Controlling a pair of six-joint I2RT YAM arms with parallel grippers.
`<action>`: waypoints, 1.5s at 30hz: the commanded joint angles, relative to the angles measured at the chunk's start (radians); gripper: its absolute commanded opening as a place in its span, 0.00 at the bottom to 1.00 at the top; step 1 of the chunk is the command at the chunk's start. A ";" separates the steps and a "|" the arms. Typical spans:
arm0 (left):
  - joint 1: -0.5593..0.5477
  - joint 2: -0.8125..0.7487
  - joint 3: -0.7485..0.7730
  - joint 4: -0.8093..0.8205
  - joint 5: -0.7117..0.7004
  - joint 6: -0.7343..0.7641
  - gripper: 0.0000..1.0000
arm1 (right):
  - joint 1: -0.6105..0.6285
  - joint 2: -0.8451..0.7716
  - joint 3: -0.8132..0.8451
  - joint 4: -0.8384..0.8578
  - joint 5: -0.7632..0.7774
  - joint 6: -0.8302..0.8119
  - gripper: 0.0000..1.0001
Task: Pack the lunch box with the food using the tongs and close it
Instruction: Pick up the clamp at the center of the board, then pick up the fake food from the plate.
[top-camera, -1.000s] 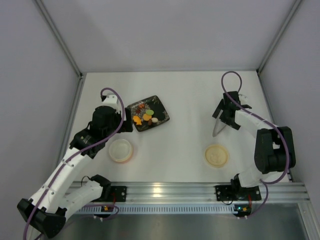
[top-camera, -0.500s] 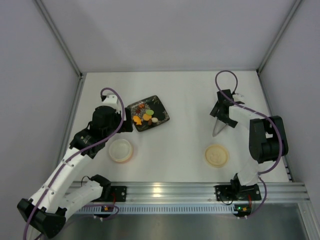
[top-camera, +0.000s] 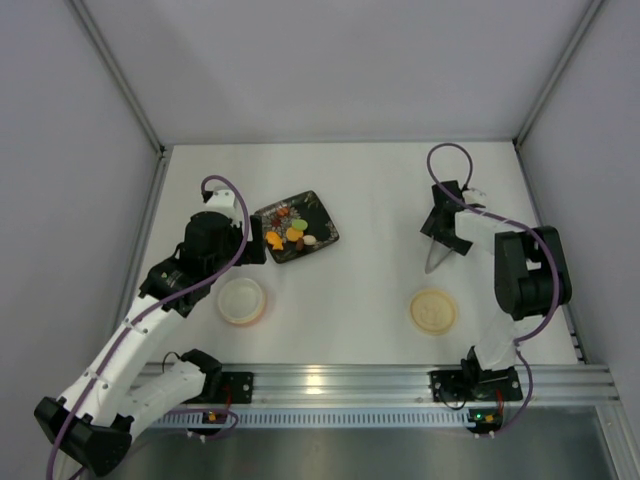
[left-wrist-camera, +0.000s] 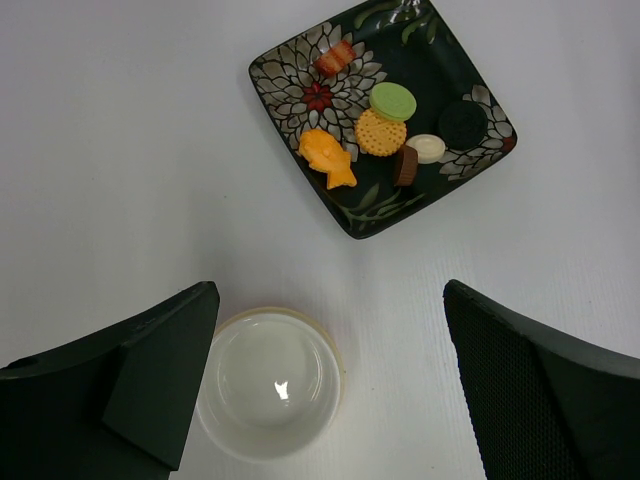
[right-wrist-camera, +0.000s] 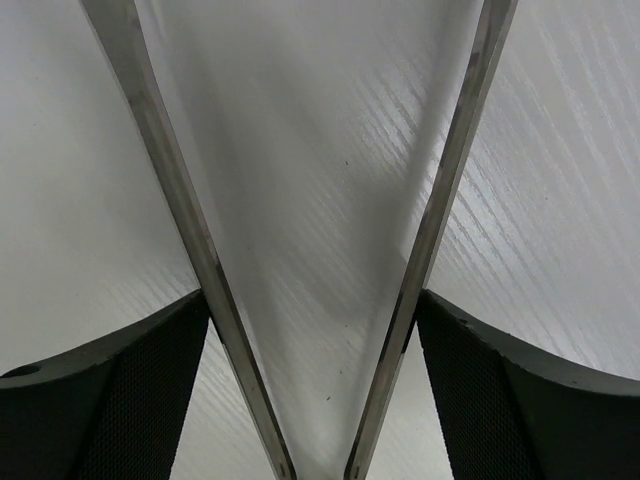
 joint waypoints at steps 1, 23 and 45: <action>-0.003 -0.014 0.021 0.048 -0.001 -0.003 0.99 | 0.011 0.014 0.014 0.056 0.020 -0.022 0.82; -0.002 -0.011 0.021 0.048 -0.001 -0.002 0.99 | 0.161 -0.202 0.063 -0.022 -0.085 -0.180 0.44; -0.004 -0.055 0.019 -0.049 -0.095 -0.012 0.99 | 0.362 -0.499 0.064 -0.180 -0.237 -0.243 0.39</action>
